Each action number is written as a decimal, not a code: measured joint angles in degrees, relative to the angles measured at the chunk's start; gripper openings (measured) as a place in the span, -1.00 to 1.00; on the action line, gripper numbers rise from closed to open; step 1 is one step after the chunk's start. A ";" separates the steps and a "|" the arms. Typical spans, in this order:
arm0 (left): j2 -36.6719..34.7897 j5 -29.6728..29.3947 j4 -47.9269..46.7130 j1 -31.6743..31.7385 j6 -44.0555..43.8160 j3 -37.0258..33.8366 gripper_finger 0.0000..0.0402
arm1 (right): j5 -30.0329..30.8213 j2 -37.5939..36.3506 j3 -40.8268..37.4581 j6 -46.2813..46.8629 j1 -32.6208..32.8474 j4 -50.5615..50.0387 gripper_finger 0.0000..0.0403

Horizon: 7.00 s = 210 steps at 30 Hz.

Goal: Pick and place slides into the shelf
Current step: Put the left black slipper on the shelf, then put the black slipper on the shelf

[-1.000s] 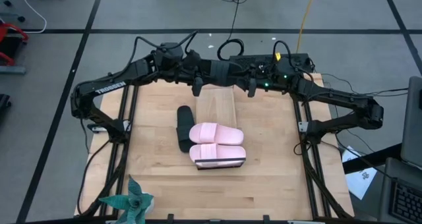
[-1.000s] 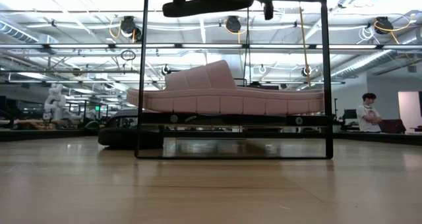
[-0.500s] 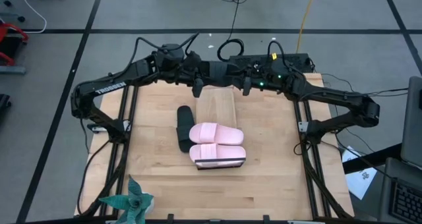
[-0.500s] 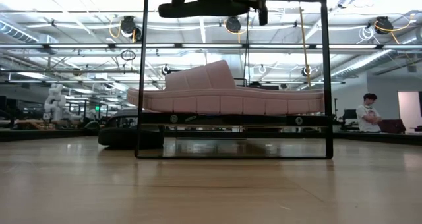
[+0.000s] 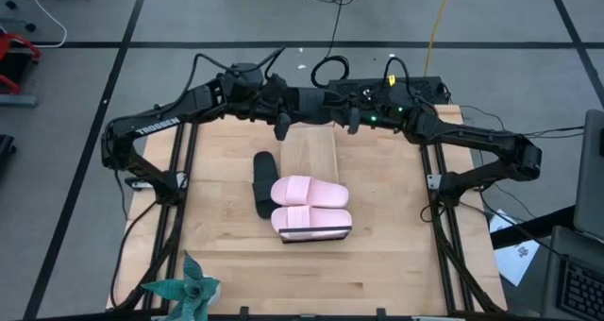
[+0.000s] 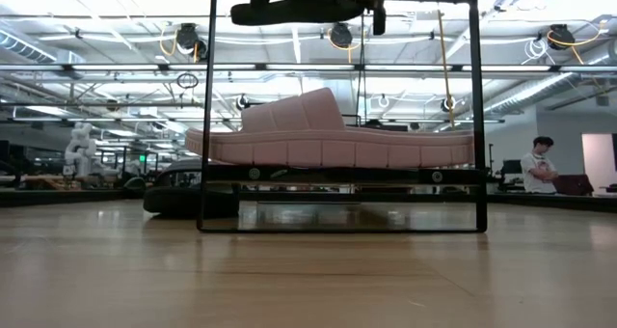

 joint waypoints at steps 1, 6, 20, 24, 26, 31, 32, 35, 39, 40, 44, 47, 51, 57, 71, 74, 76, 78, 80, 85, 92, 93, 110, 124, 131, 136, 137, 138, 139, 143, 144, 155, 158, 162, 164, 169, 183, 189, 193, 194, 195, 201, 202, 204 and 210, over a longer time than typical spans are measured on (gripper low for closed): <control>0.00 -0.02 0.05 0.00 0.04 0.00 -1.00 | -0.33 0.36 0.00 0.59 0.13 0.89 -0.21; -0.09 -0.02 -0.36 0.00 0.37 0.00 -1.00 | -0.14 0.72 0.00 1.56 0.94 1.78 -0.21; -0.09 1.21 0.06 0.00 -0.09 0.00 -1.00 | 0.35 0.72 0.00 1.13 2.86 2.18 -0.76; -0.09 1.31 0.07 -0.04 -0.13 0.00 -1.00 | 0.12 0.74 0.00 0.25 2.89 2.24 -0.95; -0.07 1.22 0.07 -0.04 -0.28 0.00 -1.00 | 0.15 0.72 0.00 0.08 2.89 2.27 -0.97; 0.02 0.12 0.06 -0.04 -0.44 0.00 -0.96 | 1.14 0.72 0.00 -0.68 2.91 1.76 -0.98; 0.06 -0.27 0.04 -0.08 -0.54 0.00 -0.94 | 1.29 0.72 0.00 -0.79 2.84 1.56 -0.98; 0.17 -1.85 0.06 -0.11 -1.63 0.00 -0.88 | 1.92 0.73 0.04 -1.63 2.51 0.91 -0.99; 0.28 -2.35 0.26 -0.11 -2.24 -0.02 -0.81 | 1.56 0.41 0.09 -1.75 1.20 -0.19 -0.99; 0.31 -2.47 0.47 -0.11 -2.24 -0.02 -0.80 | 1.37 0.37 0.11 -1.75 0.87 -0.36 -0.99; 0.17 -2.93 0.70 -0.09 -2.27 -0.02 -0.77 | 0.49 0.37 0.11 -1.70 -0.33 -0.46 -0.99; 0.17 -2.99 0.94 0.09 -2.19 -0.03 -0.77 | -0.10 0.34 0.17 -1.51 -0.80 -0.69 -1.00; 0.15 -2.44 1.03 1.03 -2.13 -0.04 -0.77 | -0.07 0.23 0.17 -1.58 -1.53 -0.86 -1.00; 0.07 1.18 2.04 2.80 -2.23 -0.04 -0.77 | -1.37 -1.77 0.15 -1.59 -3.80 -2.64 -1.00; -0.46 4.00 3.96 3.84 -3.04 -0.04 -0.77 | -0.60 -5.58 0.14 -3.32 -5.80 -10.16 -1.00; -0.85 4.82 3.33 4.15 -3.07 0.11 -0.77 | 0.68 -7.26 -0.07 -3.73 -7.43 -12.56 -1.00; -0.75 5.24 2.59 4.27 -3.09 0.11 -0.77 | 0.75 -8.99 -0.07 -4.10 -8.27 -14.38 -1.00; -0.59 5.16 2.44 4.31 -3.09 0.07 -0.77 | -0.38 -10.71 0.00 -4.35 -8.99 -15.40 -1.00; -0.60 5.14 2.45 4.28 -3.11 0.07 -0.77 | -0.59 -12.00 0.02 -4.50 -9.35 -17.13 -1.00; -0.59 5.23 2.13 4.26 -3.54 0.02 -0.77 | -1.09 -15.21 0.01 -4.16 -10.33 -22.87 -1.00; -0.57 8.15 0.27 4.24 -3.68 0.02 -0.77 | -7.98 -16.38 0.04 -0.52 -10.91 -33.27 -1.00; -0.57 8.15 -0.39 4.26 -3.68 0.02 -0.77 | -8.53 -16.19 0.04 -0.29 -10.86 -34.45 -1.00; -0.48 -0.60 -18.05 8.42 3.99 -0.02 -0.77 | -12.89 -3.09 -13.85 11.32 -4.49 -13.59 -1.00; -0.46 -4.98 -21.39 10.90 7.10 -0.02 -0.77 | -5.46 -2.00 -29.99 23.80 -1.86 9.02 -1.00; -0.46 -5.03 -21.34 10.88 7.12 -0.02 -0.77 | -5.50 3.04 -29.99 23.83 -1.86 14.63 -1.00; -0.46 -5.03 -21.37 10.88 7.12 -0.02 -0.77 | -7.28 8.48 -29.99 25.32 -1.84 20.71 -1.00; -0.46 -5.03 -21.40 10.88 7.12 -0.02 -0.77 | -7.90 9.42 -29.97 25.36 -1.85 21.84 -1.00; -0.46 -5.03 -21.58 10.88 7.12 -0.02 -0.77 | -8.13 10.12 -29.97 25.71 -1.86 22.50 -1.00; -0.46 -5.03 -21.94 10.88 7.12 -0.02 -0.77 | -8.27 10.81 -29.97 26.16 -1.88 22.94 -1.00; -0.46 -5.01 -22.50 10.88 7.24 -0.02 -0.77 | -9.69 13.22 -29.97 26.88 -1.84 23.26 -1.00; -0.46 -5.03 -22.50 10.88 7.25 -0.02 -0.77 | -9.68 13.76 -29.97 26.88 -1.75 23.48 -1.00; -0.46 -5.03 -22.50 10.88 7.91 -0.02 -0.77 | -9.23 15.80 -29.89 26.43 -0.37 19.93 -1.00; -0.46 -5.03 -22.50 10.88 8.22 -0.02 -0.77 | -9.37 15.86 -29.89 25.40 -0.46 18.18 -1.00; -0.46 -5.03 -22.50 10.88 8.80 -0.02 -0.77 | -9.68 15.84 -29.90 24.33 -0.76 17.30 -1.00; -0.46 -5.03 -22.52 10.88 8.85 -0.02 -0.77 | -9.59 15.84 -29.90 23.81 -0.79 16.28 -1.00; -0.46 -5.03 -22.55 10.88 8.85 -0.02 -0.77 | -9.73 15.84 -29.90 23.66 -1.20 15.99 -0.97; -0.44 -5.03 -22.59 10.88 9.21 -0.04 -0.77 | -9.82 15.84 -29.90 20.81 -1.64 15.69 -0.87; -0.44 -5.01 -22.59 10.88 9.38 -0.04 -0.77 | -12.20 15.84 -29.92 20.84 -3.85 15.59 -0.66; -0.44 -5.01 -22.59 10.88 9.39 -0.04 -0.77 | -14.17 15.84 -29.97 21.11 -5.33 15.38 -0.57; -0.44 -5.01 -22.59 10.88 9.39 -0.04 -0.77 | -14.27 15.84 -29.97 21.13 -5.49 15.42 -0.56; -0.44 -5.01 -22.59 10.88 9.39 -0.04 -0.77 | -14.60 15.84 -29.97 21.15 -5.72 15.44 -0.55; -0.44 -5.01 -22.59 10.88 9.66 -0.04 -0.77 | -17.53 15.84 -29.97 21.24 -6.61 14.46 -0.54; -0.44 -5.01 -22.59 10.88 10.05 -0.04 -0.77 | -18.32 15.83 -29.97 21.24 -6.87 14.26 -0.54; -0.44 -5.01 -22.60 10.88 10.26 -0.04 -0.77 | -19.87 15.42 -29.99 21.24 -7.42 13.52 -0.54; -0.44 -5.02 -23.44 10.91 10.92 -0.04 -0.77 | -20.25 13.24 -30.01 20.49 -9.40 11.96 -0.54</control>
